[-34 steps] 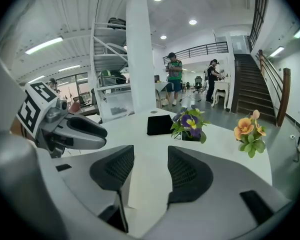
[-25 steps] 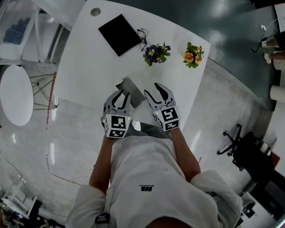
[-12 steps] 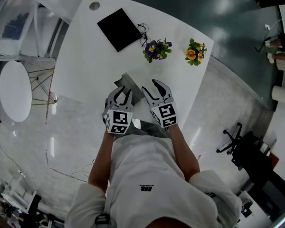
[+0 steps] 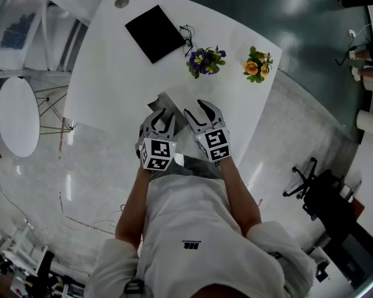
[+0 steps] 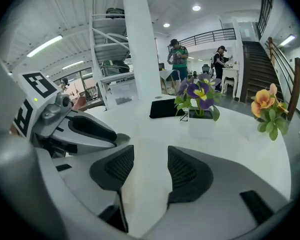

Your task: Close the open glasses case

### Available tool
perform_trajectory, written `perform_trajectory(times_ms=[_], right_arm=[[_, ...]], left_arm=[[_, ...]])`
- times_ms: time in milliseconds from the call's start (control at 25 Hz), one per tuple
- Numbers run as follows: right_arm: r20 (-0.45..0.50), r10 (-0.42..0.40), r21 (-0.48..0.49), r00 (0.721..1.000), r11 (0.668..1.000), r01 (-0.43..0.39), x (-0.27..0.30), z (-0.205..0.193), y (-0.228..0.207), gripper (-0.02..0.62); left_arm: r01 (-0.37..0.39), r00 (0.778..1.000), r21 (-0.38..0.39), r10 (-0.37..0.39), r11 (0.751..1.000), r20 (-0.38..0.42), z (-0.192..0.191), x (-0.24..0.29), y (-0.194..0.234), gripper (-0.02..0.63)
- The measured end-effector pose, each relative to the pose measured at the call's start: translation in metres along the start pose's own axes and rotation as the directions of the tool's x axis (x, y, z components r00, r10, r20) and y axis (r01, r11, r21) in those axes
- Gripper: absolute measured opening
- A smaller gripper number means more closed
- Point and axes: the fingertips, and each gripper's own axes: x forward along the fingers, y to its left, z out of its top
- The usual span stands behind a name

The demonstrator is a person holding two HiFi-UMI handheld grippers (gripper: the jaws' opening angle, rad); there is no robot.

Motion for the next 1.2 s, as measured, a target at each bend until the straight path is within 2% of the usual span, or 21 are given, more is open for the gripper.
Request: perform_trajectory(times_ms=[1200], right_arm=[[-0.035,0.006,-0.015,0.999,1.0,-0.007,0.012,-0.006,0.011,0.206]], left_arm=[[0.035,0.999,-0.017,-0.035,0.999,0.0,-0.003,0.012,-0.004,0.121]])
